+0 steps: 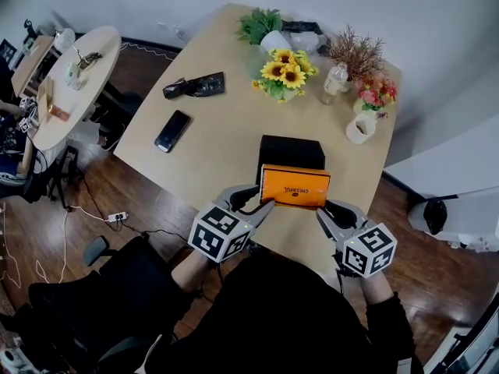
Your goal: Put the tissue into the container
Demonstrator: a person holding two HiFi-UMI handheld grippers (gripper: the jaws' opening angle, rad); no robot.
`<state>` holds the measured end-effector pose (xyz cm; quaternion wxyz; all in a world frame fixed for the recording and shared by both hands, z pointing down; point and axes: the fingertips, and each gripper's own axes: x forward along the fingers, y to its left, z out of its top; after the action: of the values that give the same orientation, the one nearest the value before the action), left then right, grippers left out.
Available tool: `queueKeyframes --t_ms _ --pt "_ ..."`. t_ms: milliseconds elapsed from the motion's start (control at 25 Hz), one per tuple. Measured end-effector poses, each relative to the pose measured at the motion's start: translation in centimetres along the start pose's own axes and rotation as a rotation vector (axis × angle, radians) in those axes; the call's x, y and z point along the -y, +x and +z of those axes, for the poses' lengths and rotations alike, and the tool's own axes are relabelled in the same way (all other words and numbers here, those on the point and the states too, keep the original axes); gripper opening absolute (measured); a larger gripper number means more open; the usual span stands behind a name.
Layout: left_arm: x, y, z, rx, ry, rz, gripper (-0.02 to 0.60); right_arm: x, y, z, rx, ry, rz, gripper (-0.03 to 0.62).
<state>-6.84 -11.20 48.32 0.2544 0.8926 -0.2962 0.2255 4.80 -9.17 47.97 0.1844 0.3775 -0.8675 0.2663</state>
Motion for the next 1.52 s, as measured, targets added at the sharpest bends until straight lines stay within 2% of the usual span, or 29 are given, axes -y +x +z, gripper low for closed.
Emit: queueKeyframes --t_ms 240,480,600,1200,1520 --pt "-2.3 1.2 1.4 -0.009 0.022 0.011 0.146 1.6 2.1 1.2 0.001 0.006 -0.016 0.08" --pt "-3.9 3.1 1.1 -0.025 -0.01 0.012 0.146 3.4 3.7 1.0 -0.025 0.02 -0.035 0.078" --pt "-4.4 4.3 0.5 -0.038 -0.037 0.01 0.146 4.5 4.5 0.1 -0.051 0.045 -0.045 0.078" --pt "-5.8 7.3 -2.7 -0.138 -0.066 0.016 0.146 6.5 6.9 -3.6 -0.153 0.082 -0.064 0.078" --pt "-6.2 8.4 -3.7 -0.191 -0.056 0.021 0.147 7.3 7.8 -5.0 -0.201 0.097 -0.076 0.078"
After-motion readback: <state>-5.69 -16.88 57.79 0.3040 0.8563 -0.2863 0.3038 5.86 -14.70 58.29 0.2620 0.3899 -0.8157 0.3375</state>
